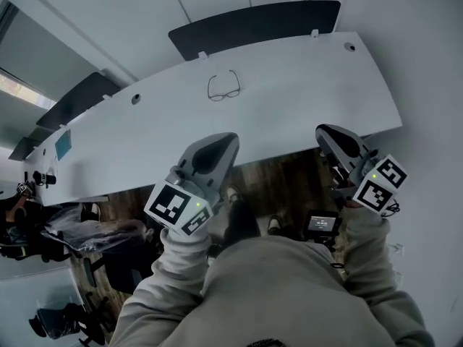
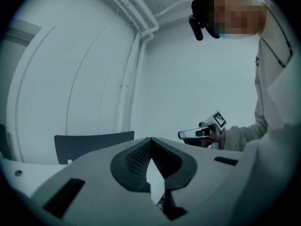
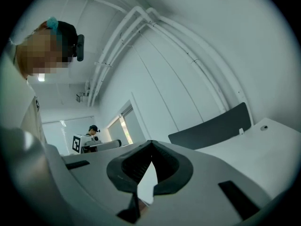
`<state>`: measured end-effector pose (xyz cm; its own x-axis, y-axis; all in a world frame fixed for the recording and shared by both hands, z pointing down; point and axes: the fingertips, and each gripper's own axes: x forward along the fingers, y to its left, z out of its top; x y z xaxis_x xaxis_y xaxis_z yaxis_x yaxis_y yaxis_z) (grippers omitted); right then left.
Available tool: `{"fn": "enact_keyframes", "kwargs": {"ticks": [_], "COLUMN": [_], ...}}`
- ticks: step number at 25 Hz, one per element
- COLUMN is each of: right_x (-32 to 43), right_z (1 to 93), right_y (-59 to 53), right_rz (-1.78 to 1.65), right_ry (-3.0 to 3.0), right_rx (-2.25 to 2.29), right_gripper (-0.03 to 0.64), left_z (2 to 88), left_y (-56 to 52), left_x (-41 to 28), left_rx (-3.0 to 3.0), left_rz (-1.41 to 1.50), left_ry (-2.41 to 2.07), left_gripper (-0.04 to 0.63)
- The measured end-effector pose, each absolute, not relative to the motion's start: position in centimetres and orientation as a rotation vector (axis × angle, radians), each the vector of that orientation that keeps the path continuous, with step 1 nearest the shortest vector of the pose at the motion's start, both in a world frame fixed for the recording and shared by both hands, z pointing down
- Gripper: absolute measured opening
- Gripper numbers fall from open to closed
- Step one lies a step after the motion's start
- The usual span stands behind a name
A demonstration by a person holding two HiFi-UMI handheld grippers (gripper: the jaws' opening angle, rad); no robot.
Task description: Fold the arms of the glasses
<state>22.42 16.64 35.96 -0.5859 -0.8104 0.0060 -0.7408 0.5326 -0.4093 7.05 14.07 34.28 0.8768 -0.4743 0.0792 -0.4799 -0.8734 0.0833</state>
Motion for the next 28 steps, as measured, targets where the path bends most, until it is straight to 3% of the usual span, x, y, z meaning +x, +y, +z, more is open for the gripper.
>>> {"fn": "enact_keyframes", "kwargs": {"ticks": [11,28], "right_x": [21.1,9.1], "right_z": [37.5,39.3], "right_y": [14.2,0.1], "right_rz": [-0.614,-0.674], "right_ry": [2.691,2.926], "right_rx": [-1.374,-1.251], "right_gripper": [0.020,0.020], "left_z": [35.9,38.7], "left_y": [9.2,-0.5], "left_x": [2.9,-5.6], "left_rx": [2.889,2.853], "left_rz": [0.092,0.119], "left_ry": [-0.840,-0.815], "left_gripper": [-0.005,-0.004]}}
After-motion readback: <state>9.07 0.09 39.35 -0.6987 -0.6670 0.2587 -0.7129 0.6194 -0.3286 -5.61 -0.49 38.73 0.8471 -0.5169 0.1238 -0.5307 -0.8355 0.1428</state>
